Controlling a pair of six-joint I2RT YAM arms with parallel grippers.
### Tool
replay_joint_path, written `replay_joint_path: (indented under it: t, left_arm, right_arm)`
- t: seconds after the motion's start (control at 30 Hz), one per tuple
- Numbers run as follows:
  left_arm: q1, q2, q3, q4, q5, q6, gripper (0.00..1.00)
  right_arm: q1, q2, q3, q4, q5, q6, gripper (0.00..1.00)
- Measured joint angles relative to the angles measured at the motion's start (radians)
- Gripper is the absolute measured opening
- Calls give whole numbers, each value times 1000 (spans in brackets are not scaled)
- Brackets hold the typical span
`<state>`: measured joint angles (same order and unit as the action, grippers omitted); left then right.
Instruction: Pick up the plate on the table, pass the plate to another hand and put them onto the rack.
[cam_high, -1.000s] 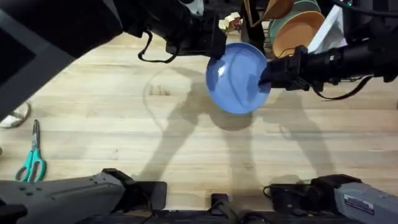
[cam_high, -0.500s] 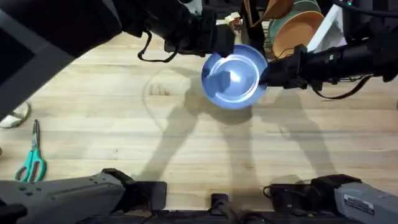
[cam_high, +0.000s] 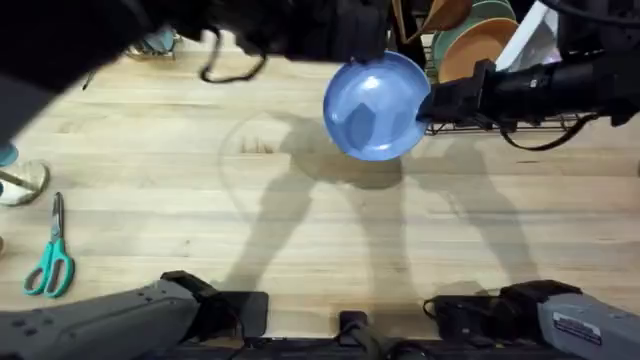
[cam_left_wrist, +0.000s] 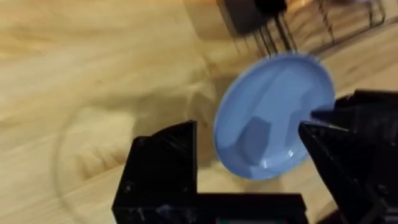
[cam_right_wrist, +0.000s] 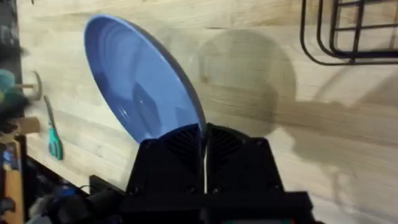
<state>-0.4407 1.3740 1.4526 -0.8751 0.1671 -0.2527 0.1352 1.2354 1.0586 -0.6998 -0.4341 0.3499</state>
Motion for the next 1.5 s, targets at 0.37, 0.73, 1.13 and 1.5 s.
replay_joint_path:
  t: [0.37,0.73,1.13,1.5]
  left_arm:
    - [194,-108,54,2,-32,8,993]
    - [259,-106,54,-4,-34,8,993]
    - [259,-106,54,-4,-34,8,993]
    - [259,-106,54,-4,-34,10,993]
  right_arm:
    - [0,-47,0,14,7,-221,29]
    - [0,-263,0,59,267,-557,29]
    - [0,-431,0,120,516,-896,29]
    - [0,-426,0,233,741,-1343,29]
